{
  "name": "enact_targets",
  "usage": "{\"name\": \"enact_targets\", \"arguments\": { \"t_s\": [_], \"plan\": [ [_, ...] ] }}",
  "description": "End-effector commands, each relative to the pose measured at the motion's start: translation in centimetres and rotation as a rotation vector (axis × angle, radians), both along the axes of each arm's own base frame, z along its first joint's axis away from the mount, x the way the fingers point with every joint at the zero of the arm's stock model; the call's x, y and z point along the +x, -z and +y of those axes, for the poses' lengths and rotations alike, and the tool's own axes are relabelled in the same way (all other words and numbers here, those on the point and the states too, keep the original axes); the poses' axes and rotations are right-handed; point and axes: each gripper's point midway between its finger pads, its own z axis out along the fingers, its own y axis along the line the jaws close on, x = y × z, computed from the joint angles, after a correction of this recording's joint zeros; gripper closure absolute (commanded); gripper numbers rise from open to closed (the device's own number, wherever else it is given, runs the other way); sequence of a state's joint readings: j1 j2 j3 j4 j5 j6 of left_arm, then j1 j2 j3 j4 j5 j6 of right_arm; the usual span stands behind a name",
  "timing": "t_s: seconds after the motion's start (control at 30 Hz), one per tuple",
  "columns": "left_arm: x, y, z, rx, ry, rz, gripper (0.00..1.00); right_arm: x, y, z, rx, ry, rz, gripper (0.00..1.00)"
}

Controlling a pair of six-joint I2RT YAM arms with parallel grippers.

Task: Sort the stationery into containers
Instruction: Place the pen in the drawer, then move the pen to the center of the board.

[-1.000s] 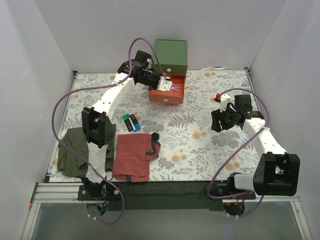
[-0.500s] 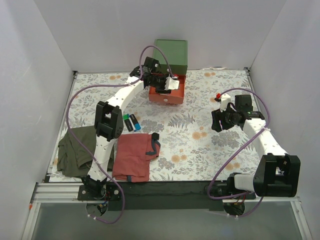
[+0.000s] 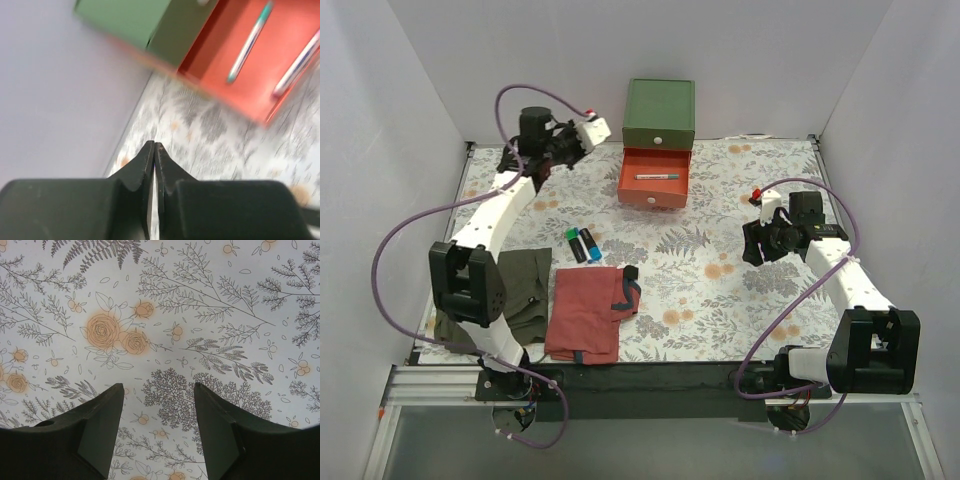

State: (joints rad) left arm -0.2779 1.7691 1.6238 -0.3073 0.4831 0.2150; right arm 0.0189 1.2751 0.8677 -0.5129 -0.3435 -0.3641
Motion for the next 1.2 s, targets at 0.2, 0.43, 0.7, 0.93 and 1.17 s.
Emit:
{"name": "enact_targets", "arguments": {
  "t_s": [0.2,0.43,0.7,0.93,1.17],
  "plan": [
    [-8.0,18.8,8.4,0.210,0.007,0.653,1.00,1.4,-0.8,0.3,0.026,0.003,-0.031,0.33],
    [-9.4,21.0,8.2,0.196,0.011,0.742,1.00,0.9,-0.4,0.2,0.024,0.008,-0.022,0.33],
    [-12.0,22.0,8.1,0.222,0.066,0.823,1.00,0.7,0.3,0.2,0.024,0.009,-0.008,0.33],
    [-13.5,22.3,5.2,0.240,0.157,0.829,1.00,1.1,0.5,0.2,0.025,0.005,-0.001,0.33],
    [-13.6,23.1,1.4,0.254,0.217,0.858,1.00,1.6,0.2,0.1,0.016,0.007,-0.015,0.33]
  ]
}}
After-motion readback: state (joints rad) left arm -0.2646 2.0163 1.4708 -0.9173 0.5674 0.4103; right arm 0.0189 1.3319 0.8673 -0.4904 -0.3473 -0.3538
